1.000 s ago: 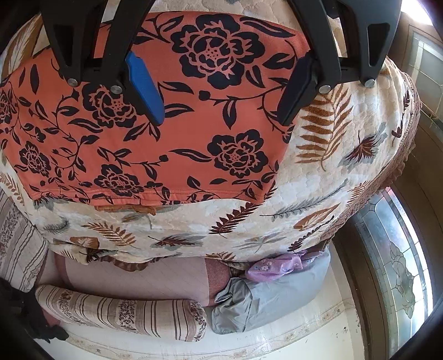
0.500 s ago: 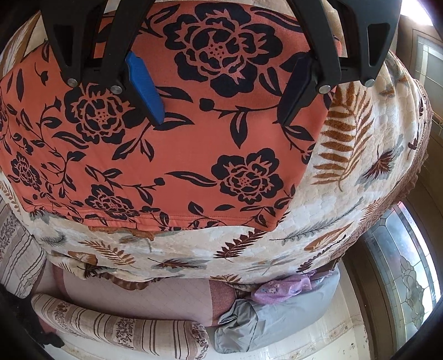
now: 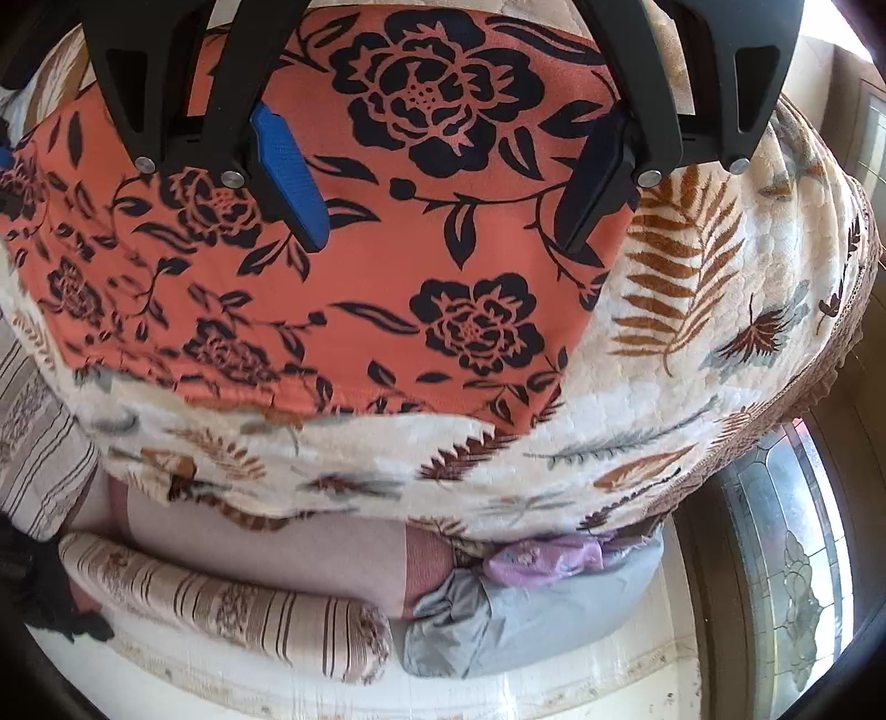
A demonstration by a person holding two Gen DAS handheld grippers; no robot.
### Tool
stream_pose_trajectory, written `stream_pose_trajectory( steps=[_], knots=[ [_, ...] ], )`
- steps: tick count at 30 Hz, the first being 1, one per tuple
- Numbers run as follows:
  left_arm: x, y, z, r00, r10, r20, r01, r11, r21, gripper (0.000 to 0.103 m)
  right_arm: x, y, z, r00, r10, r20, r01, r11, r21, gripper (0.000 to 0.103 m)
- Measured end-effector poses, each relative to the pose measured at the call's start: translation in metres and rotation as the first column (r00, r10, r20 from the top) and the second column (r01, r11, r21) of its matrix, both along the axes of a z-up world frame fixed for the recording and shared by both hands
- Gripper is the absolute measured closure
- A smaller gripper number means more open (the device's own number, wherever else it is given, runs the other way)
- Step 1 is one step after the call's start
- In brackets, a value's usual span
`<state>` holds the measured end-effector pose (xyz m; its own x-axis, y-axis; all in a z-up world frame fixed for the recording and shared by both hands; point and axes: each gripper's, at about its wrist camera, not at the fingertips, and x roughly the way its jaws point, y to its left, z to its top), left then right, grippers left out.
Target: Fold small clothes
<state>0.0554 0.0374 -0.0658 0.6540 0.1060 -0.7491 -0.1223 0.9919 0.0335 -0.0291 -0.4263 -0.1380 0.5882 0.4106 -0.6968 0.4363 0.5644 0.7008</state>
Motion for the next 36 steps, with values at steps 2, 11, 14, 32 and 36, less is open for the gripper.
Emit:
stream_pose_trajectory(
  steps=[2, 11, 14, 32, 36],
  knots=[
    [-0.002, -0.007, -0.005, 0.999, -0.044, 0.011, 0.044, 0.999, 0.008, 0.01, 0.001, 0.002, 0.002, 1.0, -0.021, 0.0, 0.021, 1.0, 0.003, 0.045],
    [0.005, 0.014, -0.025, 0.988, -0.121, -0.095, 0.114, 0.99, -0.077, 0.007, 0.026, 0.046, 0.049, 0.999, 0.042, -0.005, -0.041, 0.953, -0.299, 0.087],
    [-0.005, 0.057, -0.001, 1.0, 0.009, -0.018, -0.013, 0.98, -0.198, 0.008, 0.04, 0.095, 0.11, 0.978, 0.149, 0.143, -0.081, 0.915, -0.396, 0.089],
    [-0.066, 0.209, 0.012, 0.915, 0.404, 0.006, -0.339, 0.777, -0.53, 0.008, 0.045, 0.362, 0.104, 0.661, 0.736, 0.144, -0.581, 0.625, -0.521, 0.091],
    [-0.043, 0.194, 0.028, 0.963, 0.266, 0.045, -0.176, 0.746, -0.643, 0.008, 0.046, 0.365, 0.121, 0.646, 0.742, 0.182, -0.565, 0.624, -0.539, 0.091]
  ],
)
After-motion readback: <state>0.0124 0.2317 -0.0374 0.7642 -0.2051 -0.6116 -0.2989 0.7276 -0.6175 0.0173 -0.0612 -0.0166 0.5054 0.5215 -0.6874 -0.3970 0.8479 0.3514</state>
